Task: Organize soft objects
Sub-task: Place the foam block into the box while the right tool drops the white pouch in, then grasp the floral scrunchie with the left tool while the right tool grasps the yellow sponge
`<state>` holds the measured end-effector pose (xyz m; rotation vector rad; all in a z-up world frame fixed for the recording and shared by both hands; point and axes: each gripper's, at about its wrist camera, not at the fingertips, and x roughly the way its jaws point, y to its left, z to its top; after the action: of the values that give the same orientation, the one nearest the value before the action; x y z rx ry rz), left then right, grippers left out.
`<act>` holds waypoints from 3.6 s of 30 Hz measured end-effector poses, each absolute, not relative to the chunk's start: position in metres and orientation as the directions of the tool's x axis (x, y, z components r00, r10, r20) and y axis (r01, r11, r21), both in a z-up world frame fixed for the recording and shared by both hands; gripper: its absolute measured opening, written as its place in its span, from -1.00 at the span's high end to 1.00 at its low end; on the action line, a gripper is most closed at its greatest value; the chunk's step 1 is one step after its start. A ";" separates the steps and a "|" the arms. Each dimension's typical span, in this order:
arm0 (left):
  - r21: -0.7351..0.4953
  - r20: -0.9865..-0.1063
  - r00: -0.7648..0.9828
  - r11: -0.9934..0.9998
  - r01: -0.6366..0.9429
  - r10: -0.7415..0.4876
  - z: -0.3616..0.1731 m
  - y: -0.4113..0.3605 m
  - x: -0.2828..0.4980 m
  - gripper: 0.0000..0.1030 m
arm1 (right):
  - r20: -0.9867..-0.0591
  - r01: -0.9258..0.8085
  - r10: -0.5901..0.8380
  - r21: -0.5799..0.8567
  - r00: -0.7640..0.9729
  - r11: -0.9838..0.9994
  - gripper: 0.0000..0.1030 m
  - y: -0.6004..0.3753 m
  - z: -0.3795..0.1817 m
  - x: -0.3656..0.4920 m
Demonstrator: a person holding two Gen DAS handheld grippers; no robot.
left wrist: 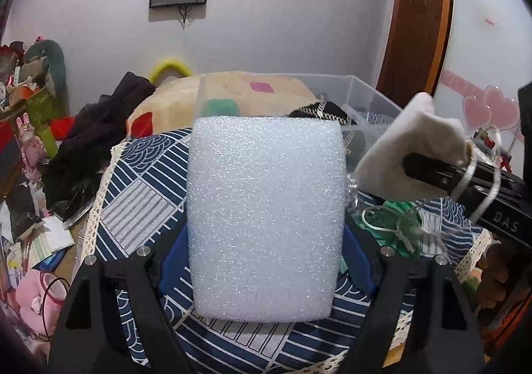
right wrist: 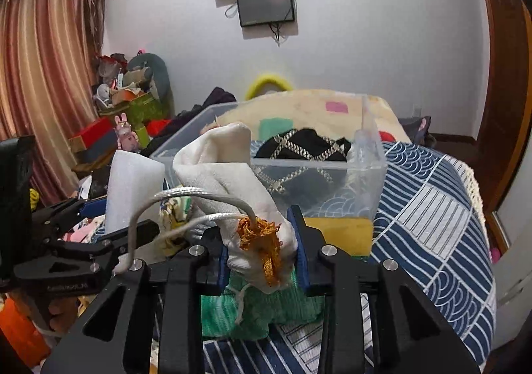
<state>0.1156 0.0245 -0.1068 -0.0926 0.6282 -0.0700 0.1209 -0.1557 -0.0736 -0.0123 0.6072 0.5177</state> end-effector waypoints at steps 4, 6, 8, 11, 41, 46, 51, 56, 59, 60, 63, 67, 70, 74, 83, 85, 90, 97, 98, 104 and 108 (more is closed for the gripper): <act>-0.133 -0.565 0.819 0.991 0.034 -0.104 -0.093 0.031 0.117 -0.56 | -0.516 -0.464 0.458 0.129 0.723 0.877 0.46 -0.160 -0.061 0.120; -0.137 -0.553 0.826 0.990 0.035 -0.106 -0.085 0.033 0.119 -0.56 | -0.504 -0.457 0.453 0.125 0.735 0.880 0.46 -0.163 -0.054 0.123; -0.126 -0.533 0.841 0.992 0.028 -0.092 -0.075 0.034 0.123 -0.56 | -0.487 -0.450 0.448 0.120 0.750 0.885 0.46 -0.164 -0.046 0.124; -0.118 -0.502 0.861 0.993 0.029 -0.085 -0.060 0.034 0.132 -0.56 | -0.457 -0.433 0.428 0.099 0.780 0.896 0.46 -0.167 -0.037 0.127; -0.150 -0.593 0.797 0.988 0.026 -0.111 -0.061 0.040 0.254 -0.56 | -0.481 -0.433 0.425 0.100 0.767 0.896 0.45 -0.145 -0.047 0.189; -0.151 -0.629 0.769 0.988 0.024 -0.115 -0.076 0.027 0.269 -0.56 | -0.544 -0.423 0.422 0.132 0.725 0.897 0.45 -0.145 -0.063 0.202; -0.118 -0.653 0.752 0.993 0.011 -0.086 -0.088 0.016 0.277 -0.56 | -0.582 -0.389 0.381 0.119 0.718 0.914 0.45 -0.142 -0.067 0.211; -0.097 -0.665 0.744 0.995 0.005 -0.069 -0.090 0.015 0.277 -0.61 | -0.599 -0.392 0.344 0.054 0.723 0.918 0.41 -0.132 -0.067 0.209; -0.100 -0.660 0.749 0.995 -0.006 -0.062 -0.088 0.019 0.272 -0.69 | -0.606 -0.392 0.335 0.042 0.721 0.919 0.33 -0.134 -0.066 0.208; -0.110 -0.659 0.750 0.994 -0.009 -0.066 -0.086 0.021 0.270 -0.71 | -0.611 -0.399 0.337 0.037 0.717 0.916 0.26 -0.135 -0.066 0.208; -0.139 -0.649 0.756 0.990 -0.007 -0.085 -0.081 0.026 0.264 -0.76 | -0.619 -0.405 0.334 0.028 0.711 0.914 0.00 -0.139 -0.064 0.205; -0.138 -0.627 0.775 0.990 -0.012 -0.078 -0.071 0.031 0.253 -0.79 | -0.608 -0.402 0.338 0.034 0.718 0.915 -0.19 -0.146 -0.058 0.201; -0.144 -0.604 0.793 0.989 -0.015 -0.076 -0.063 0.035 0.241 -0.84 | -0.593 -0.403 0.346 0.039 0.727 0.914 -0.37 -0.152 -0.051 0.196; -0.161 -0.579 0.811 0.987 -0.011 -0.086 -0.053 0.040 0.227 -0.88 | -0.561 -0.403 0.347 0.025 0.752 0.915 -0.48 -0.158 -0.042 0.187; -0.108 -0.545 0.834 0.994 0.032 -0.086 -0.043 0.034 0.189 -0.98 | -0.489 -0.407 0.386 0.067 0.782 0.911 -0.61 -0.178 -0.028 0.159; -0.114 -0.548 0.831 0.993 0.034 -0.091 -0.045 0.035 0.182 -0.98 | -0.493 -0.405 0.384 0.069 0.781 0.912 -0.61 -0.181 -0.030 0.155; -0.124 -0.582 0.808 0.992 0.023 -0.091 -0.062 0.041 0.168 -0.99 | -0.528 -0.390 0.371 0.081 0.764 0.917 -0.61 -0.185 -0.045 0.151; -0.152 -0.653 0.749 0.988 0.017 -0.113 -0.102 0.042 0.163 -0.99 | -0.610 -0.365 0.356 0.115 0.708 0.924 -0.61 -0.191 -0.078 0.153; -0.155 -0.662 0.740 0.988 0.019 -0.119 -0.108 0.042 0.163 -0.99 | -0.619 -0.362 0.359 0.126 0.699 0.924 -0.61 -0.191 -0.083 0.154; -0.168 -0.724 0.674 0.985 0.032 -0.146 -0.140 0.041 0.165 -0.98 | -0.658 -0.363 0.369 0.154 0.656 0.919 -0.61 -0.185 -0.099 0.160; -0.180 -0.735 0.661 0.983 0.022 -0.149 -0.150 0.047 0.164 -0.98 | -0.675 -0.363 0.371 0.162 0.638 0.918 -0.61 -0.181 -0.106 0.160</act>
<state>0.1638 0.0474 -0.1499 -0.1611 0.8439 -0.0973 0.1597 -0.1807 -0.1057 0.0114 0.7724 0.4190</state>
